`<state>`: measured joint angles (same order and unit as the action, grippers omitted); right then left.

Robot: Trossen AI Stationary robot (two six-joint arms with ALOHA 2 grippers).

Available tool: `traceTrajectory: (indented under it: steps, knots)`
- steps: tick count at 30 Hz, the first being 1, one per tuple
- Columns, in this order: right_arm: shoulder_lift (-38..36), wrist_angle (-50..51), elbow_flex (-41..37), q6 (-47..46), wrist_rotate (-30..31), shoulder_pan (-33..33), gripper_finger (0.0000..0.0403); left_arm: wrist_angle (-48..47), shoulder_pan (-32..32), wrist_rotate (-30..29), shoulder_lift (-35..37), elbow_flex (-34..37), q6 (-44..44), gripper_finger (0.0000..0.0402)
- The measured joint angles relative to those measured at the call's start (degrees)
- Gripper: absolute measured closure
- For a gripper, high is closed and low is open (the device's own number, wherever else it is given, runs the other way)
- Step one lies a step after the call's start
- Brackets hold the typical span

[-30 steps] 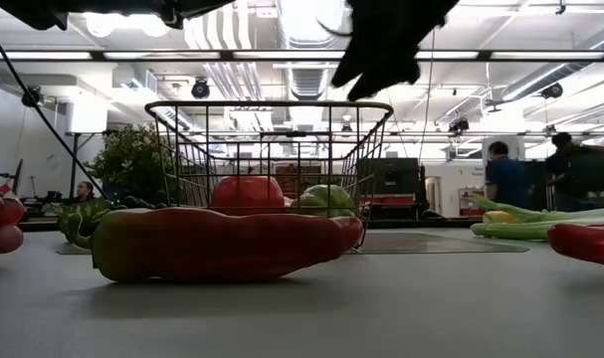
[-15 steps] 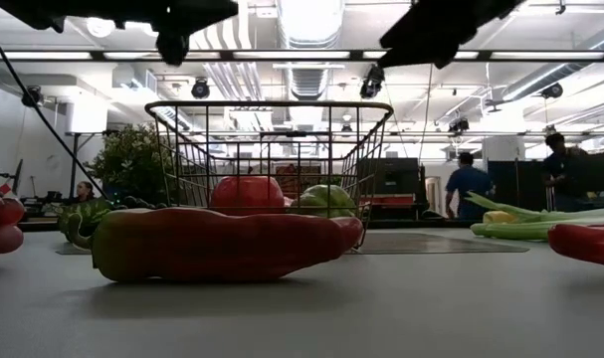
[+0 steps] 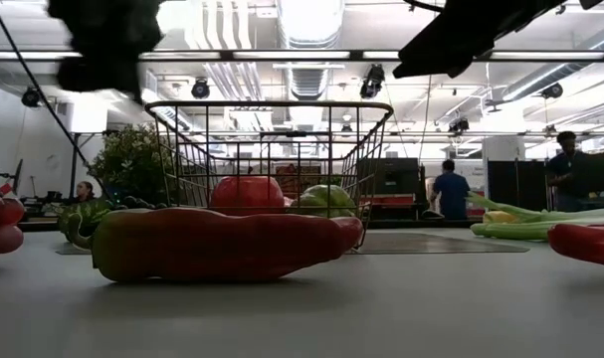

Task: Build produce basket
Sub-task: Put the black grapes into the wire basket

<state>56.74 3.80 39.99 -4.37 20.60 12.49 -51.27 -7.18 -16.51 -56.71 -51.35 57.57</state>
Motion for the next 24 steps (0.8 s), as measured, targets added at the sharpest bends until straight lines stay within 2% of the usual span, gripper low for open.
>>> traceTrajectory:
  steps: [2,4,7,11,14,21,24]
  knots:
    - [0.5,-0.7,0.0,0.2,0.0,0.0,0.0145,-13.4,0.4,0.0,-2.6,-2.1,4.8,0.0401]
    - [1.2,-1.4,0.0,0.7,0.0,0.0,0.0147,-19.8,0.9,-0.1,-5.7,-2.6,5.9,0.0401]
    - [2.2,-2.6,0.0,1.2,0.0,0.0,0.0149,-21.3,1.9,0.5,-9.4,-2.3,5.0,0.0401]
    - [3.4,-3.3,0.0,1.5,0.0,0.0,0.0146,-17.9,2.9,2.3,-13.9,-2.2,0.4,0.0383]
    - [3.9,-3.3,0.0,1.4,0.0,0.0,0.0143,-17.6,3.8,2.4,-16.3,-2.2,-1.1,0.0343]
    - [4.0,-3.0,0.0,1.0,0.0,0.0,0.0147,-16.3,4.9,0.9,-20.1,-1.7,-1.4,0.0211]
    - [4.1,-2.6,0.0,1.0,0.0,0.0,0.0149,-14.8,4.9,0.8,-21.0,-1.6,-2.4,0.0166]
